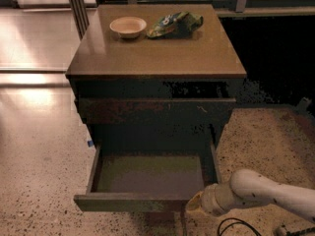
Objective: Close middle drawer
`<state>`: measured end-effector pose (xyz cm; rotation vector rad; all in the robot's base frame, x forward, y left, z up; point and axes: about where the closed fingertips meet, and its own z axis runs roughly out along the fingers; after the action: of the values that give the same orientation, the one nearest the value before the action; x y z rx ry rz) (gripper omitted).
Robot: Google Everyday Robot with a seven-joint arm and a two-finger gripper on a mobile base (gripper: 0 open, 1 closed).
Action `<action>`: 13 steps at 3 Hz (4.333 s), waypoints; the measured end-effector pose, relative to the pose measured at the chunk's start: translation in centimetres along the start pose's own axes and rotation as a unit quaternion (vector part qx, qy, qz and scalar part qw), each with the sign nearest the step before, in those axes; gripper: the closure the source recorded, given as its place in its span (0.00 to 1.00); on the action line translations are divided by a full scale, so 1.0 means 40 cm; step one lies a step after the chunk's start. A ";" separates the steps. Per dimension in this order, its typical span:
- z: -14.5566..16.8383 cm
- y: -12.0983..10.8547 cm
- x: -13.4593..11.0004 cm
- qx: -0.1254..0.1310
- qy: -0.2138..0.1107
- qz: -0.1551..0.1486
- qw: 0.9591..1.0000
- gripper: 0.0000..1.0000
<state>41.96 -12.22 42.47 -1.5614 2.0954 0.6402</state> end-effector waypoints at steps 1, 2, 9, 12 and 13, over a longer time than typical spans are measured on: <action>0.005 -0.018 -0.004 0.004 -0.004 -0.009 1.000 1.00; 0.001 -0.085 -0.028 0.021 -0.006 -0.037 0.999 1.00; -0.010 -0.319 -0.097 0.096 -0.010 -0.117 0.988 1.00; -0.192 -0.570 -0.172 0.216 0.040 -0.194 0.956 1.00; -0.205 -0.586 -0.177 0.222 0.040 -0.194 0.955 1.00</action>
Offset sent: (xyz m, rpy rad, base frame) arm 0.1425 -0.0038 0.0228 -0.0378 -0.2806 0.1024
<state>65.72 -17.75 50.89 -1.6731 1.7456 -0.0345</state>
